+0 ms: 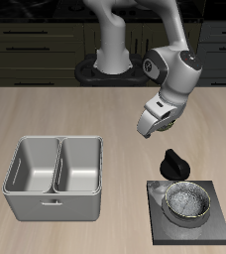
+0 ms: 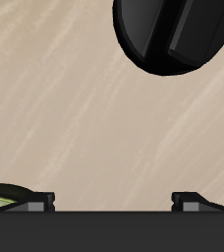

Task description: Place the black bowl on the flat stove and turn on the flat stove

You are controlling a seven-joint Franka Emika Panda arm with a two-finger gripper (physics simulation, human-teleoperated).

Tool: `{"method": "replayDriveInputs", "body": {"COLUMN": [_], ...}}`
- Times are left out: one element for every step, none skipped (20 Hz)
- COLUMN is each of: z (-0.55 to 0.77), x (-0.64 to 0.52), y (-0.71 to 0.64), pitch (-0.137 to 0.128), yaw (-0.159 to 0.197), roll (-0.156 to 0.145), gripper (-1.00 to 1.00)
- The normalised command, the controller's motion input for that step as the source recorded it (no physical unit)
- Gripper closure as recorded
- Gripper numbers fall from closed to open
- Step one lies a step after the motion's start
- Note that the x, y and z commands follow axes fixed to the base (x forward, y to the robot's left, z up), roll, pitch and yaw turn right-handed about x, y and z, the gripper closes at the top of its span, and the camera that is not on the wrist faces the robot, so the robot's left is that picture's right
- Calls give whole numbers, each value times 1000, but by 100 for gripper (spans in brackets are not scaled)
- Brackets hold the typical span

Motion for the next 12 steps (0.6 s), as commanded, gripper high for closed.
{"method": "replayDriveInputs", "body": {"z": [-53,-278,-128,-337,16,-142,132,-5,26,3,23,72], "x": [-168,-261,-228,-338,-115,-259,-497,-259,-180,-214,-233,-170], "y": [70,-72,21,-123,-8,-75,-62,64,51,-68,-78,31], "pitch": [-39,138,46,192,0,168,-31,45,28,25,72,131], "yaw": [348,237,258,677,0,356,524,392,403,521,386,300], "roll": [75,-22,61,151,0,112,-17,66,111,3,65,185], "gripper": [-100,-100,-100,-100,-100,-100,-100,-100,-100,-100,-100,-100]}}
